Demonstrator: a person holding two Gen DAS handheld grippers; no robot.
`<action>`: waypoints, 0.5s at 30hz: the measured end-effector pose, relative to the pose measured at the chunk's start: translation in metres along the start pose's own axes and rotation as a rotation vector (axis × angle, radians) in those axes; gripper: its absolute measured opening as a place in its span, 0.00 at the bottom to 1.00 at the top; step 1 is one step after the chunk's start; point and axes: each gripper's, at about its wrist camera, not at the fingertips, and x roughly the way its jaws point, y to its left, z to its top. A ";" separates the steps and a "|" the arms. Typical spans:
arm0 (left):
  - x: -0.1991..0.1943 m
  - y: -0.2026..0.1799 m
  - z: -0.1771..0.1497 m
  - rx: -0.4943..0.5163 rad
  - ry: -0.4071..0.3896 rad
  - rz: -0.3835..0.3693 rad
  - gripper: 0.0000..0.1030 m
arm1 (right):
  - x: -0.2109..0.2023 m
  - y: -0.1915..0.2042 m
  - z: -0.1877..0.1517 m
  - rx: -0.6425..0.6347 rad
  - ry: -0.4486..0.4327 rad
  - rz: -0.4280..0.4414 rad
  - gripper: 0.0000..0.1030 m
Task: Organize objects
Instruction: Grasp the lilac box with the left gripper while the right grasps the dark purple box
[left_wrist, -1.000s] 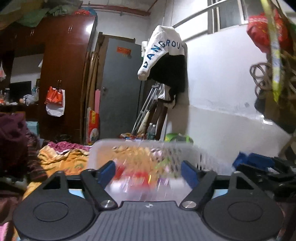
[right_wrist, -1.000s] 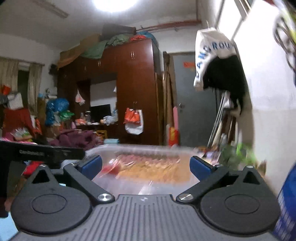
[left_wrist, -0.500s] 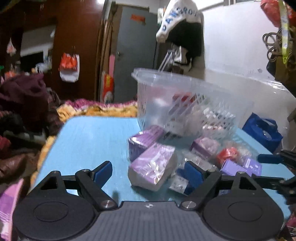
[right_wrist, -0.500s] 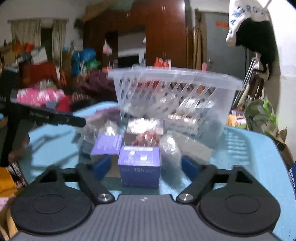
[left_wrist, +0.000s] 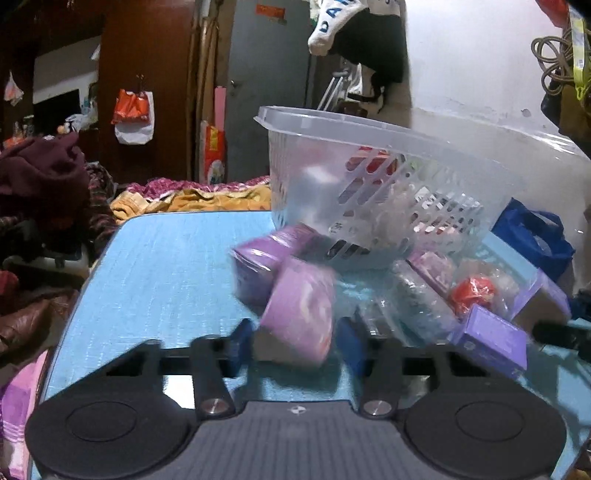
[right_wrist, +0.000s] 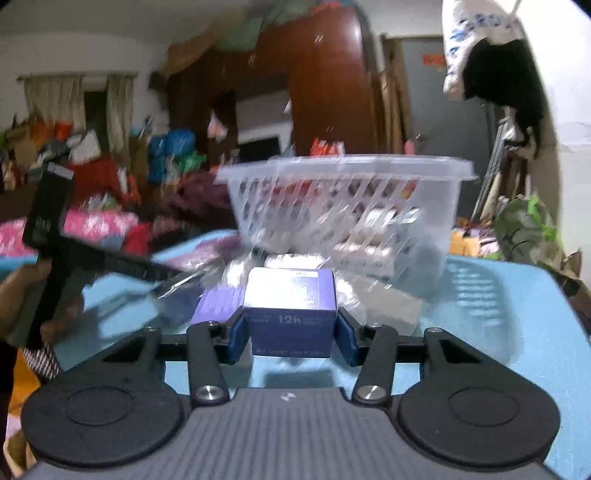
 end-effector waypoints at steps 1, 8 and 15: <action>-0.003 0.000 -0.001 0.000 -0.015 0.002 0.44 | -0.002 0.000 -0.001 0.001 -0.015 -0.006 0.51; -0.032 -0.011 -0.012 0.071 -0.211 -0.014 0.44 | -0.009 0.001 -0.001 -0.003 -0.088 -0.030 0.51; -0.040 -0.010 -0.012 0.071 -0.275 -0.022 0.45 | -0.013 -0.003 -0.004 0.033 -0.140 -0.050 0.51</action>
